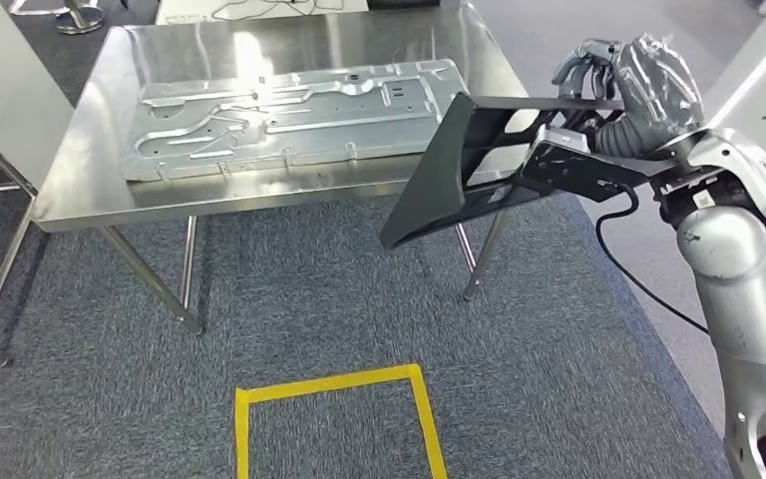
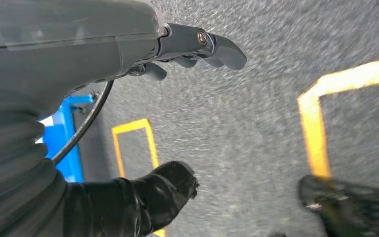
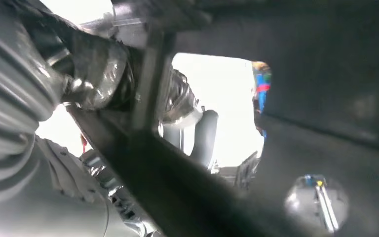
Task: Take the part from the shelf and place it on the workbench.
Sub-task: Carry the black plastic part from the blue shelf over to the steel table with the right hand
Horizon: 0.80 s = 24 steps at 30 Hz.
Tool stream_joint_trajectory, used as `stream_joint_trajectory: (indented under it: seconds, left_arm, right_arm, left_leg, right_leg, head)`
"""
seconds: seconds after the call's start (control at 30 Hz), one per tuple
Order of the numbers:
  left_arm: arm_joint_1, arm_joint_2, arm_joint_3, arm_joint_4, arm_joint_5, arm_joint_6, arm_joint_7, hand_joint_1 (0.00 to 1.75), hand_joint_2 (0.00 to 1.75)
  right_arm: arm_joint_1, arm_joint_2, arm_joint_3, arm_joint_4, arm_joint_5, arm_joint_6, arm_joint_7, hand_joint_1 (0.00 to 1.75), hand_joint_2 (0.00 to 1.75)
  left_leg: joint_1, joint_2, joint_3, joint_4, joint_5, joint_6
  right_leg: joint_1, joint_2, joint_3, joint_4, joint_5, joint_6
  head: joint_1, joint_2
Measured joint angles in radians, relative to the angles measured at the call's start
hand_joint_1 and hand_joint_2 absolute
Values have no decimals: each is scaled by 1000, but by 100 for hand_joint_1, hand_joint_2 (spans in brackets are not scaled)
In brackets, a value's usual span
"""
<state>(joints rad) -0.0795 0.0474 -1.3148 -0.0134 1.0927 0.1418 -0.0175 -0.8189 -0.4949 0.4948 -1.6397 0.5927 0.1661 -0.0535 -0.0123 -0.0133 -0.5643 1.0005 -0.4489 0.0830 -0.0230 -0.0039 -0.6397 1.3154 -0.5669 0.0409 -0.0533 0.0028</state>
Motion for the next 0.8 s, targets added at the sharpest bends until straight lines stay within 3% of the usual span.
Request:
stream_joint_trajectory:
  seconds: [0.07, 0.1, 0.13, 0.17, 0.2, 0.23, 0.27, 0.3, 0.33, 0.37, 0.4, 0.43, 0.47, 0.53, 0.57, 0.6, 0.63, 0.67, 0.73, 0.77, 0.8]
  left_arm:
    - [-1, -1, -6, 0, 10, 0, 0, 0, 175]
    - [0, -3, -9, 0, 15, -1, 0, 0, 175]
    - [1, -4, -12, 0, 20, -1, 0, 0, 175]
    - [4, -4, -15, 0, 24, -2, 0, 0, 175]
    - [5, -4, -17, 0, 27, -3, 0, 0, 175]
    - [6, -4, -19, 0, 31, -3, 1, 0, 175]
    - [7, -4, -21, 0, 34, -4, 1, 0, 175]
    - [6, -5, -23, 0, 36, -5, 2, 0, 175]
    - [6, -3, -26, 1, 39, -5, 2, 0, 175]
    - [6, -3, -28, 2, 39, -6, 2, 0, 175]
    - [4, -3, -30, 2, 42, -7, 2, 0, 175]
    - [1, -2, -32, 3, 47, -8, 2, 0, 175]
    - [-2, -3, -34, 3, 52, -8, 2, 0, 175]
    - [-4, -3, -41, 3, 65, -10, 2, 0, 175]
    - [-3, -3, -45, 3, 69, -10, 3, 0, 175]
    - [0, -3, -50, 3, 74, -11, 3, 0, 175]
    - [3, -3, -54, 3, 78, -12, 4, 0, 175]
    - [8, -2, -57, 3, 84, -14, 4, 0, 175]
    - [18, 2, -64, 4, 95, -20, 5, 0, 175]
    - [21, 4, -67, 4, 102, -24, 6, 0, 175]
    - [20, 6, -70, 5, 107, -27, 7, 0, 175]
  right_arm:
    - [0, -5, 0, 1, 1, 4, 2, 175, 175]
    - [-1, -7, 0, 1, 2, 6, 2, 175, 175]
    - [-2, -9, 0, 1, 2, 8, 2, 175, 175]
    - [-2, -11, 0, 3, 2, 10, 2, 175, 175]
    - [-3, -15, 0, 5, 2, 12, 1, 175, 175]
    - [-4, -18, 0, 8, 2, 14, 1, 175, 175]
    - [-6, -20, 0, 10, 2, 15, 1, 175, 175]
    - [-9, -22, -1, 10, 3, 16, 2, 175, 175]
    - [-13, -21, -1, 10, 3, 16, 2, 175, 175]
    - [-17, -20, -2, 10, 4, 16, 2, 175, 175]
    - [-20, -20, -2, 10, 4, 16, 2, 175, 175]
    - [-22, -20, -2, 10, 4, 16, 1, 175, 175]
    - [-22, -20, -2, 11, 4, 16, 1, 175, 175]
    - [-21, -19, -2, 13, 4, 17, 1, 175, 175]
    - [-21, -18, -2, 15, 6, 19, 2, 175, 175]
    - [-21, -17, -1, 18, 9, 24, 4, 175, 175]
    - [-22, -16, 0, 21, 11, 30, 6, 175, 175]
    - [-23, -16, 1, 26, 11, 41, 8, 175, 175]
    - [-30, -15, 10, 45, 2, 67, 11, 175, 175]
    - [-36, -15, 15, 55, -3, 78, 12, 175, 175]
    - [-46, -15, 20, 65, -7, 85, 14, 175, 175]
  left_leg:
    - [5, -36, 39, -1, -29, -4]
    - [8, -54, 61, -1, -45, -7]
    - [11, -70, 83, 0, -63, -11]
    - [13, -85, 101, 2, -82, -16]
    - [14, -99, 115, 7, -101, -22]
    - [15, -112, 123, 8, -121, -28]
    - [15, -123, 133, 11, -133, -34]
    - [15, -130, 137, 17, -135, -40]
    - [15, -129, 132, 36, -125, -45]
    - [14, -115, 118, 74, -101, -49]
    - [14, -87, 83, 134, -75, -53]
    - [14, -54, 39, 202, -65, -59]
    - [14, -23, -9, 260, -76, -63]
    - [15, 4, -93, 315, -167, -68]
    - [15, 7, -118, 306, -216, -67]
    - [15, 8, -137, 278, -245, -64]
    - [14, 8, -148, 233, -231, -59]
    - [12, 11, -155, 174, -162, -51]
    - [3, 16, -161, 72, 30, -35]
    - [-2, 17, -158, 48, 92, -30]
    - [-5, 16, -153, 41, 109, -28]
  right_leg:
    - [-3, 4, -68, 2, -95, 9]
    - [-5, 5, -87, -30, -115, 13]
    - [-9, 11, -98, -78, -91, 18]
    - [-13, 25, -105, -142, -12, 22]
    - [-17, 39, -109, -200, 86, 22]
    - [-18, 51, -109, -241, 167, 18]
    - [-17, 56, -105, -265, 218, 10]
    - [-16, 49, -97, -268, 224, -1]
    - [-16, 39, -82, -268, 212, -12]
    - [-16, 29, -67, -271, 202, -21]
    - [-16, 17, -47, -274, 190, -30]
    - [-15, 7, -25, -280, 176, -37]
    - [-13, -5, -3, -284, 159, -42]
    - [-9, -29, 46, -294, 123, -46]
    - [-8, -40, 72, -297, 105, -46]
    - [-7, -49, 99, -301, 85, -46]
    - [-4, -56, 126, -303, 66, -45]
    - [-3, -63, 148, -305, 46, -44]
    - [3, -69, 185, -303, 7, -36]
    - [5, -70, 201, -303, -8, -30]
    - [5, -68, 212, -295, -12, -23]
  head:
    - [1, 0]
    - [1, 0]
    - [1, 0]
    - [2, 0]
    - [2, 0]
    - [2, 0]
    - [2, 0]
    - [2, 0]
    - [3, 0]
    - [2, 0]
    - [1, 0]
    - [1, 0]
    - [0, 0]
    - [1, 0]
    - [0, 0]
    - [0, 0]
    - [0, 0]
    - [1, 0]
    - [1, 0]
    - [1, 0]
    - [2, 0]
